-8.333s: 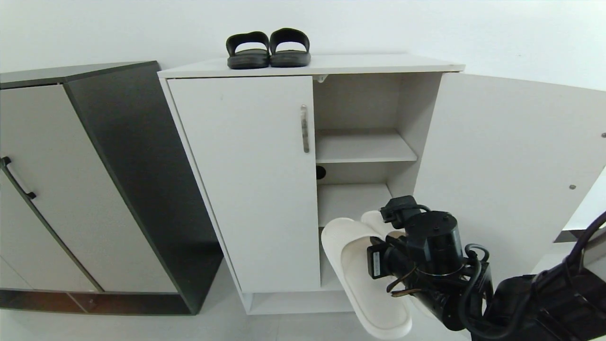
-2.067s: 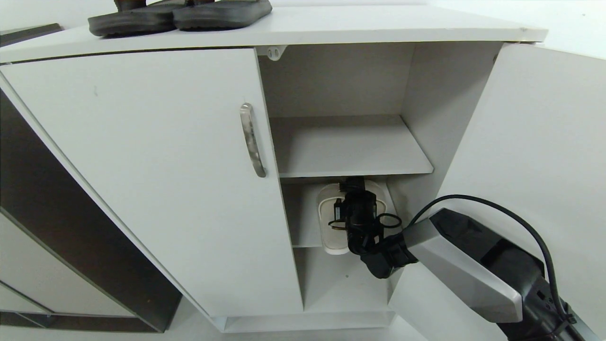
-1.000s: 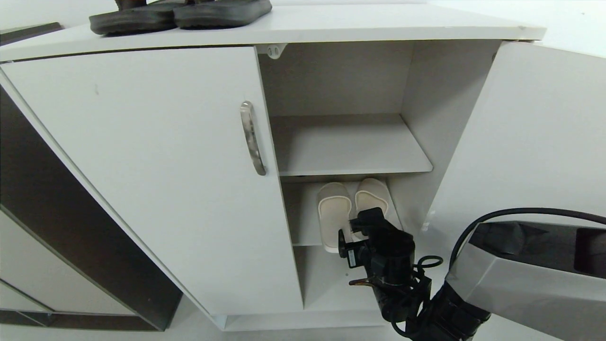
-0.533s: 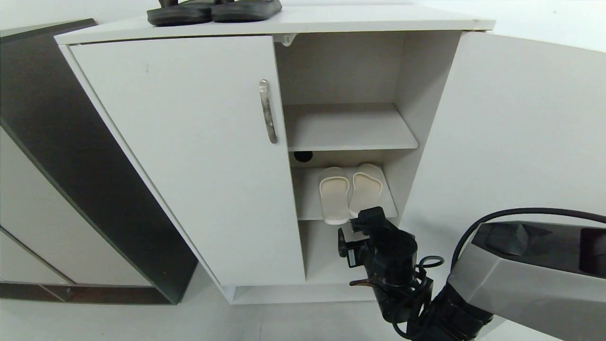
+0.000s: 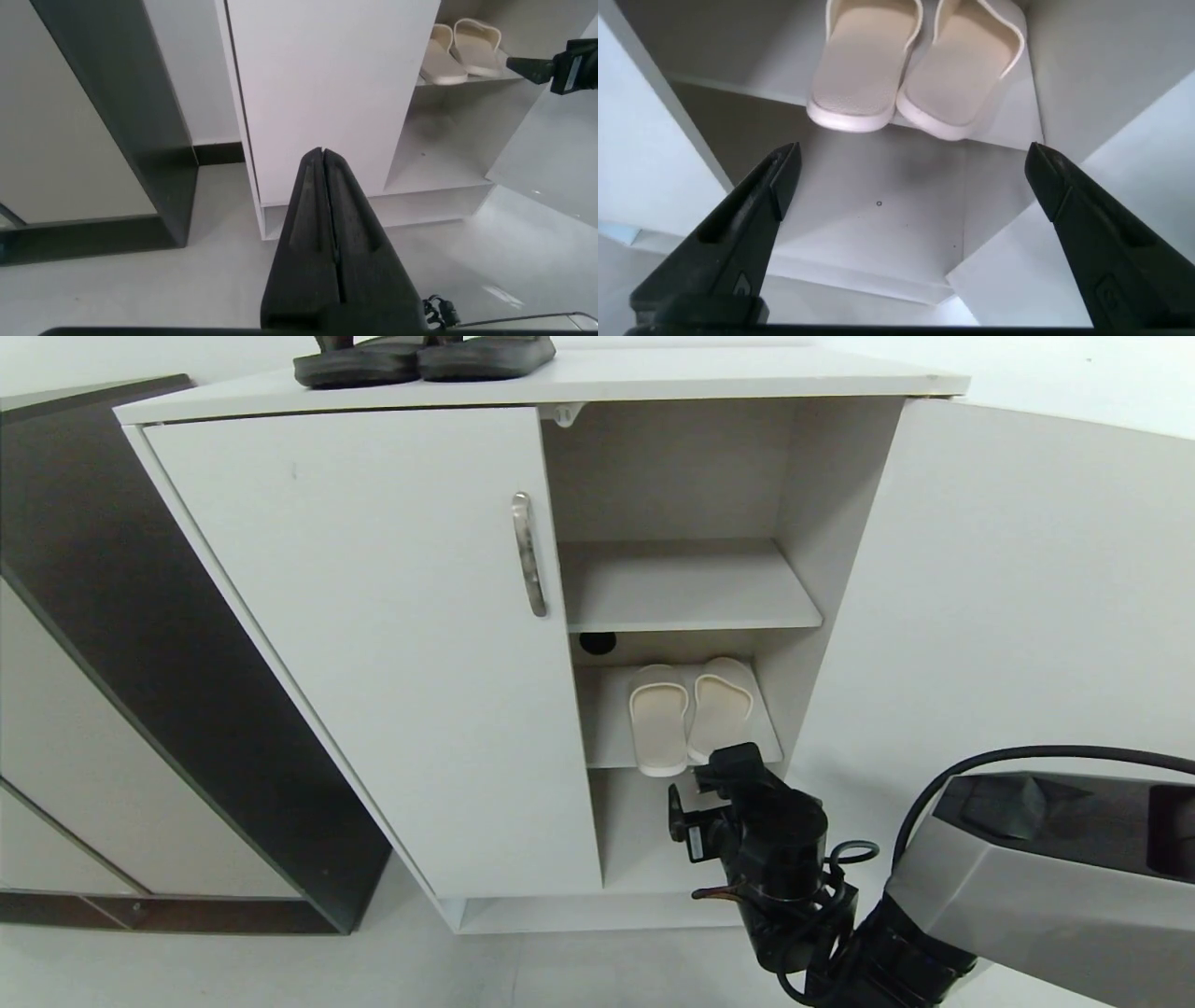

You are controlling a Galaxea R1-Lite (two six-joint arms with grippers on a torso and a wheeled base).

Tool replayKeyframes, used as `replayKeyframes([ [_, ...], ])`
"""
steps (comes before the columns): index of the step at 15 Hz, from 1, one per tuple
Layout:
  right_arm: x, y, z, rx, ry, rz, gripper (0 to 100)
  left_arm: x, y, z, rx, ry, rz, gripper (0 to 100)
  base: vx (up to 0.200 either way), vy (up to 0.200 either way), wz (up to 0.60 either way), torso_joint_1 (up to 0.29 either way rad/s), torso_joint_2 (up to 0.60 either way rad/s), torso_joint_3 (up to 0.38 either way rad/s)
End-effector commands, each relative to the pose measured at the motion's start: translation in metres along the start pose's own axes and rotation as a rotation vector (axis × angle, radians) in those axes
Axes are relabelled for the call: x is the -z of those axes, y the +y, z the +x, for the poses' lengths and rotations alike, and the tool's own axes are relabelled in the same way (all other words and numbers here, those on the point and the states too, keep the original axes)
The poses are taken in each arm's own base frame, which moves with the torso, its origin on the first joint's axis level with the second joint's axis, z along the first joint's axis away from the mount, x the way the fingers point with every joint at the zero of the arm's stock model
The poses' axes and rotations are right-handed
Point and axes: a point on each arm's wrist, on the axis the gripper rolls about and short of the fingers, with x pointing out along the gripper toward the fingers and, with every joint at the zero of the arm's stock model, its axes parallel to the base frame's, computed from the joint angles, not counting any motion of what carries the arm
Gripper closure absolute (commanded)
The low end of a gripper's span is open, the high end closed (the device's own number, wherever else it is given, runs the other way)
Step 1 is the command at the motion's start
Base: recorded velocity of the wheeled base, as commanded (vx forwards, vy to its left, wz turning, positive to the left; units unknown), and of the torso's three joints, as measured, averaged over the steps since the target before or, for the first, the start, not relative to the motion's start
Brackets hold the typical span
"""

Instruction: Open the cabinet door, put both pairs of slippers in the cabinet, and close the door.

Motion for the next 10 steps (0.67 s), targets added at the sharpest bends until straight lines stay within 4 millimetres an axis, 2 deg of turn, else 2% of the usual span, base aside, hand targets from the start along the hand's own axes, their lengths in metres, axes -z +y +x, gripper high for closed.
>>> replayKeyframes([
  [1,0.0004,-0.0003,0.0001,0.0,0.001,-0.001,0,-0.0001,0.0,0.0001,0.001,0.001,0.001,100,0.0,0.0,0.0,0.007,0.01,0.1],
  [10,0.003,-0.0012,-0.0023,-0.002,0.012,-0.012,0,-0.0001,0.0,0.0001,0.001,0.001,0.002,100,0.0,0.0,0.0,0.003,0.0,0.192],
])
